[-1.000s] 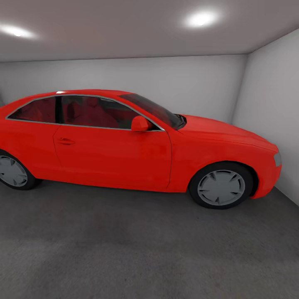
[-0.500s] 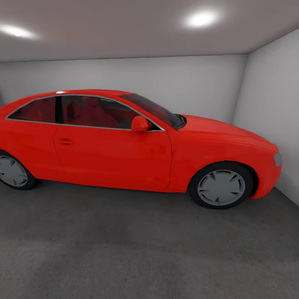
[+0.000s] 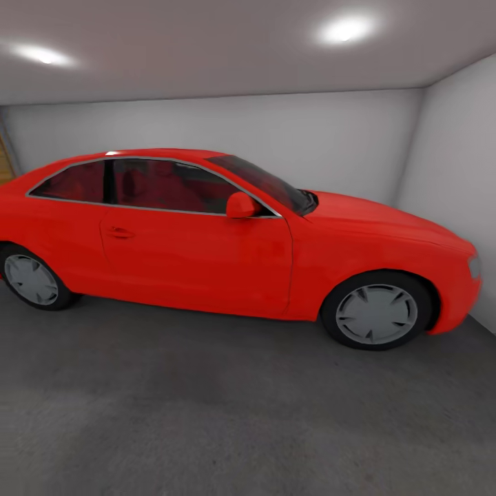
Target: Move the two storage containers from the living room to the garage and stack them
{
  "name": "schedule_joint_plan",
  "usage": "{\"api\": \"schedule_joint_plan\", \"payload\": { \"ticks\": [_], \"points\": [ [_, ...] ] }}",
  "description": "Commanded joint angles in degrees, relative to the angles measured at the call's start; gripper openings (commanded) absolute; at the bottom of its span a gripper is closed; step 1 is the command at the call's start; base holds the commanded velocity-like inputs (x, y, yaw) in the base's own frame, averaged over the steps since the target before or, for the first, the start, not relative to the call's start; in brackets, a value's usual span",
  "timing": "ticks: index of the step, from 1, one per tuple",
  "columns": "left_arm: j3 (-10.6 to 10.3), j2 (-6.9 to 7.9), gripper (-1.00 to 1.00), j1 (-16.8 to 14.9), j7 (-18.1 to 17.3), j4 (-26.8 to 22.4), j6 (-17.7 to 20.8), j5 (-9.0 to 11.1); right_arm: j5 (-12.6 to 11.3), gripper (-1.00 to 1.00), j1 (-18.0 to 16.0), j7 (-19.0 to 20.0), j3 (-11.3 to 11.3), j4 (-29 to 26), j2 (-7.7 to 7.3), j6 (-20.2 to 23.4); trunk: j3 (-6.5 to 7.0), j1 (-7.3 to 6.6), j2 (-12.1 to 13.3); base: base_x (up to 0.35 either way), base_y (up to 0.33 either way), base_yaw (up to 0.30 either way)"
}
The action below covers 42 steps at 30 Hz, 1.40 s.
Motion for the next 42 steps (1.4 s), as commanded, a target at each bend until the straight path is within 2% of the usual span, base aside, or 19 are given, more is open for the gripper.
{"api": "schedule_joint_plan", "payload": {
  "ticks": [1, 42],
  "points": [
    [-0.01, 0.0, 1.0, -0.01, 0.01, -0.02, 0.0, 0.0, 0.01, 1.0, 0.0, 0.02, 0.23, -0.03, 0.0, 0.08, -0.03, 0.0, -0.02, 0.0, 0.0, 0.265],
    [-0.01, 0.0, 1.0, -0.01, 0.01, 0.13, 0.0, 0.0, 0.05, 1.0, 0.08, -0.09, 0.16, -0.42, 0.0, -0.59, -0.03, 0.0, -0.02, 0.0, 0.0, 0.277]
  ]
}}
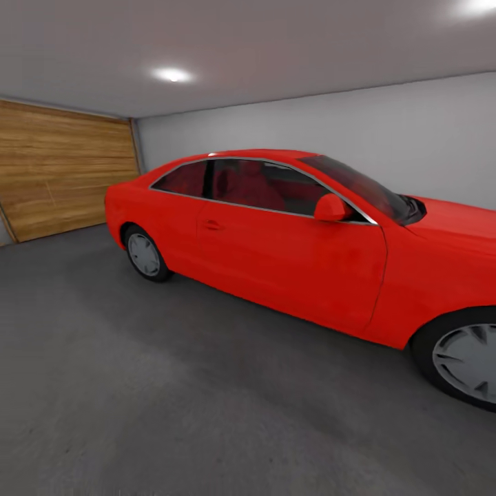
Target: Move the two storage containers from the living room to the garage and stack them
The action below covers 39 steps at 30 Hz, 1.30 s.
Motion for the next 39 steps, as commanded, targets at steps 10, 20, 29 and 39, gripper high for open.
{"api": "schedule_joint_plan", "payload": {
  "ticks": [10, 20, 29, 39],
  "points": [
    [-0.01, -0.07, 1.0, -0.01, 0.01, 0.03, 0.0, 0.0, -0.17, 1.0, 0.01, -0.07, 0.2, -0.25, 0.0, -0.01, -0.03, 0.0, -0.02, 0.0, 0.0, 0.277],
    [-0.01, -0.21, 1.0, -0.01, 0.01, 0.03, 0.0, 0.0, -0.1, 1.0, 0.01, -0.06, 0.24, -0.26, 0.0, -0.07, -0.03, 0.0, -0.02, 0.0, 0.0, 0.277],
    [-0.01, -0.2, 1.0, -0.01, 0.01, 0.03, 0.0, 0.0, -0.13, 1.0, 0.01, -0.05, 0.23, -0.26, 0.0, -0.1, -0.03, 0.0, -0.02, 0.0, 0.0, 0.277],
    [-0.01, -0.21, 1.0, -0.01, 0.01, 0.03, 0.0, 0.0, 0.07, 1.0, 0.01, -0.07, 0.2, -0.26, 0.0, -0.09, -0.03, 0.0, -0.02, 0.0, 0.0, 0.277]
  ]
}}
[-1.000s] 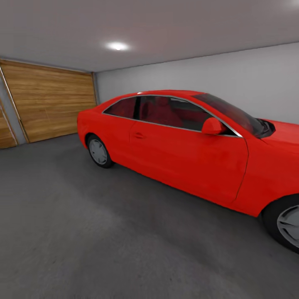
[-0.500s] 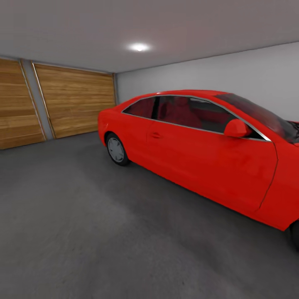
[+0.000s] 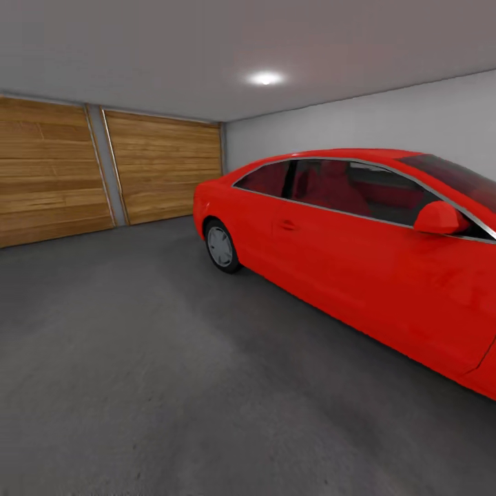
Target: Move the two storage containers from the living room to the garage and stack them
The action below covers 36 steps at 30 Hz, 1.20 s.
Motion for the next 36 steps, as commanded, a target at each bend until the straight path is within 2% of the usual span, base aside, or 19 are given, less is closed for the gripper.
{"api": "schedule_joint_plan", "payload": {
  "ticks": [1, 36],
  "points": [
    [-0.01, -0.02, 1.0, -0.01, 0.01, 0.0, 0.0, 0.0, 0.01, 1.0, 0.0, 0.01, 0.2, 0.01, 0.0, 0.01, -0.03, 0.0, -0.02, 0.0, 0.0, 0.277],
    [-0.01, -0.02, 1.0, -0.01, 0.01, 0.0, 0.18, 0.0, 0.03, 1.0, 0.0, 0.0, 0.2, -0.17, 0.0, 0.0, -0.03, 0.0, -0.02, 0.0, 0.0, 0.277]
  ]
}}
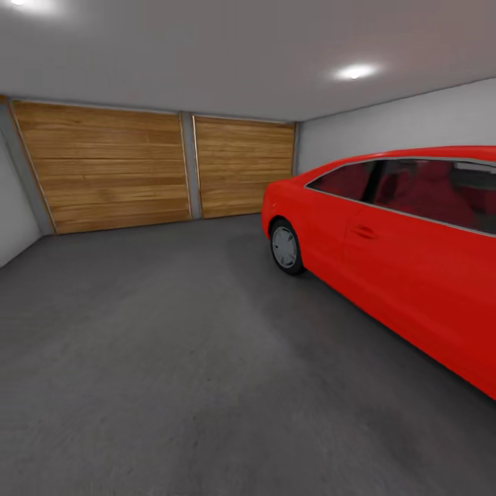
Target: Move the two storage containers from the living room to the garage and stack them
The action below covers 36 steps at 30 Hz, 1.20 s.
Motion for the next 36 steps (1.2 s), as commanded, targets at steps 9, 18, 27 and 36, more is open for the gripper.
{"api": "schedule_joint_plan", "payload": {
  "ticks": [9, 18, 27, 36],
  "points": [
    [-0.01, 0.04, 1.0, -0.01, 0.01, 0.0, 0.02, 0.0, 0.01, 1.0, -0.01, 0.01, 0.19, -0.01, 0.0, 0.01, -0.03, 0.0, -0.02, 0.0, 0.0, 0.277],
    [-0.01, 0.13, 1.0, -0.01, 0.01, 0.0, 0.02, 0.0, -0.08, 1.0, 0.0, 0.01, 0.19, -0.01, 0.0, 0.01, -0.03, 0.0, -0.02, 0.0, 0.0, 0.277],
    [-0.01, 0.13, 1.0, -0.01, 0.01, 0.0, 0.02, 0.0, -0.08, 1.0, 0.0, 0.01, 0.19, -0.01, 0.0, 0.01, -0.03, 0.0, -0.02, 0.0, 0.0, 0.277],
    [-0.01, 0.13, 1.0, -0.01, 0.01, 0.0, 0.02, 0.0, -0.07, 1.0, 0.0, 0.01, 0.2, -0.01, 0.0, 0.01, -0.03, 0.0, -0.02, 0.0, 0.0, 0.277]
  ]
}}
